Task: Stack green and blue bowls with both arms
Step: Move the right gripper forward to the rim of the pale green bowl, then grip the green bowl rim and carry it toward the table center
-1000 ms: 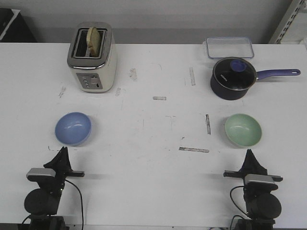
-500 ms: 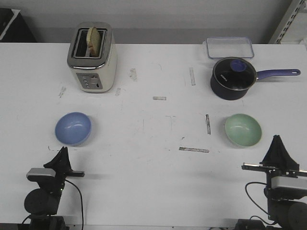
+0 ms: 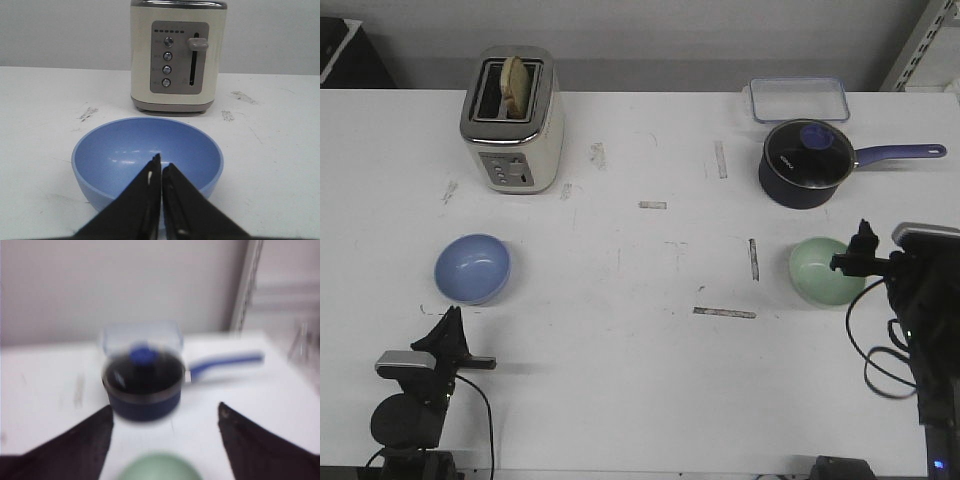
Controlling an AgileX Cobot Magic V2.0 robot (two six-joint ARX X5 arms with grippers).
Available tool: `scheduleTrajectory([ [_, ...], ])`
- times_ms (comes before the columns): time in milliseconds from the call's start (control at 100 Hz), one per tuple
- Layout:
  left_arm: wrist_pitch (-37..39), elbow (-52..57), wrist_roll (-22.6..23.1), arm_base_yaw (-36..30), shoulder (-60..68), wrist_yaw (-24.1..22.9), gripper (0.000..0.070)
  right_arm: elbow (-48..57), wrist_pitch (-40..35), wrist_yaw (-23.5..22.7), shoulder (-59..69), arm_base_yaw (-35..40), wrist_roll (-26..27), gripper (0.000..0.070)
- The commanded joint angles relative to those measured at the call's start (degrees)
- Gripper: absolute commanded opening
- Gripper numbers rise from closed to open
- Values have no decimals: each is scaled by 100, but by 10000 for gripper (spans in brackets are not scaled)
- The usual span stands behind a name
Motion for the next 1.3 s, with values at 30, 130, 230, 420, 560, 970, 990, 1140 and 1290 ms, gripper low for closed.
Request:
scheduleTrajectory([
  [30,87,-118,-13,4,-11,-11,1,50,-262,-321,645,-278,-37,508],
  [130,87,-118,-15,4,-11,-9,1,50,-389,-514,1231,-616,-240,508],
  [230,87,-118,-15,4,-11,-9,1,50,-468,-590,1818,-881,-435,507],
  [420,87,-118,-15,4,-11,-9,1,48,-575,-592,2793,-1169,-608,504],
  [560,87,-118,-15,4,-11,-9,1,46,-573,-595,3390,-1180,-761,475],
  [970,85,-118,-15,4,-11,-9,1,46,-472,-588,4063,-1182,-787,0],
  [990,85,-118,-15,4,-11,-9,1,46,-466,-581,4054,-1182,-787,0],
  [1140,87,-118,-15,4,-11,-9,1,48,-435,-568,3921,-1180,-782,0],
  [1290,87,-118,-15,4,-11,-9,1,59,-313,-667,3482,-1147,-748,0],
])
